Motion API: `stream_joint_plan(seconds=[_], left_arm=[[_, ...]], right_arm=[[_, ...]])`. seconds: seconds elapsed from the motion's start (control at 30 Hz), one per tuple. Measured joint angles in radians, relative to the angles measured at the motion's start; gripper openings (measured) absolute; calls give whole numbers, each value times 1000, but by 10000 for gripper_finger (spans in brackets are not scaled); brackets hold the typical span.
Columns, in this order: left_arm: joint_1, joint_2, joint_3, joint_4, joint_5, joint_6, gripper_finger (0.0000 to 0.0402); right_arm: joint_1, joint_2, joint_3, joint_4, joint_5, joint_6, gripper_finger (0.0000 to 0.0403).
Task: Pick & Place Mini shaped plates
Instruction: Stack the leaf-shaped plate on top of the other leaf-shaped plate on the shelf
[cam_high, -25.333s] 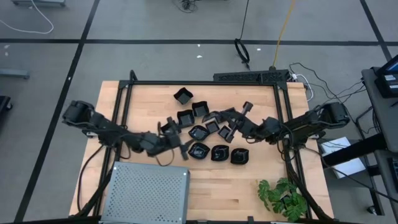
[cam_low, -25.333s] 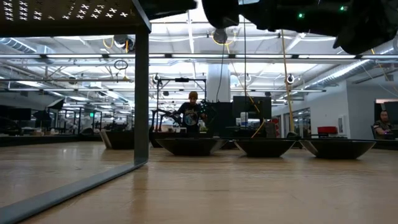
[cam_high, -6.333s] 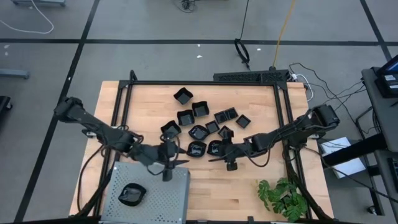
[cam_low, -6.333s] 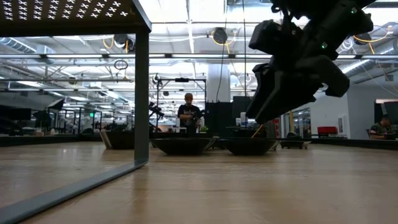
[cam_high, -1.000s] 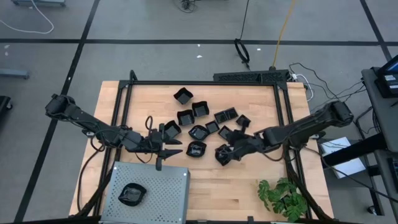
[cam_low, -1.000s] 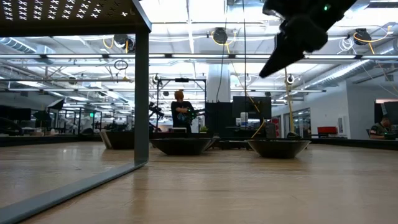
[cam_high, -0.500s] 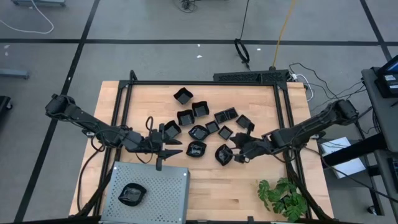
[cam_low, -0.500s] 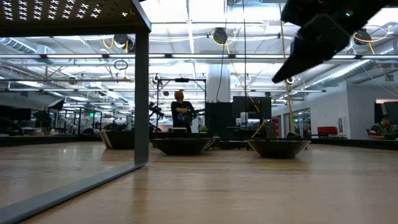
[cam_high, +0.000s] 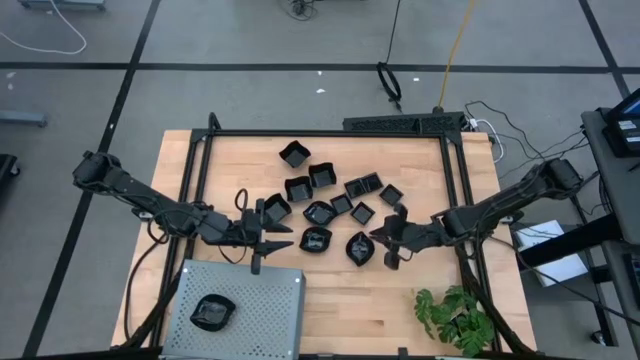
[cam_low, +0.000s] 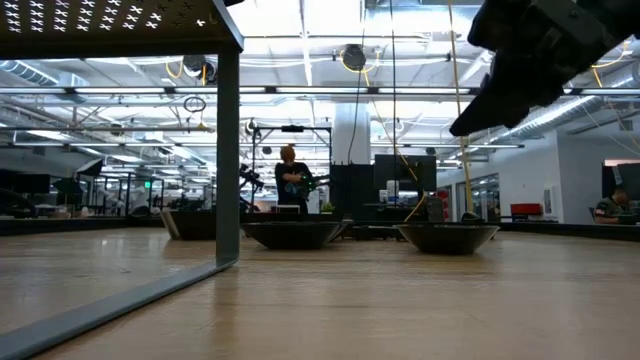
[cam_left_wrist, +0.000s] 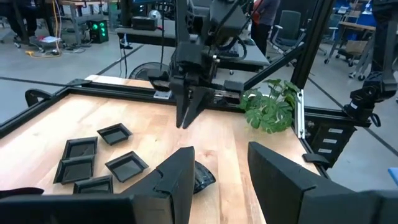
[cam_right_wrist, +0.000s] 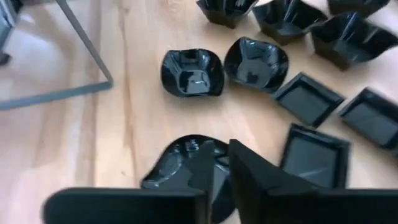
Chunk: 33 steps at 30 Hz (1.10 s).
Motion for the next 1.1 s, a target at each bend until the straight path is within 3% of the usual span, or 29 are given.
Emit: stream_joint_plan(seconds=[0.27,0.47,0.83,1.1], left_arm=[[0,0,0,-16,0,0,154],[0,0,0,-22,0,27,154],[0,0,0,-45,0,32,154],[0,0,0,-38,0,24,154]], right_arm=[[0,15,-34,16,-77,160,145],[-6,146,-35,-13,-63,251,180],[-43,320,-35,59,-104,417,180],[-42,331,-35,114,-172,380,120]])
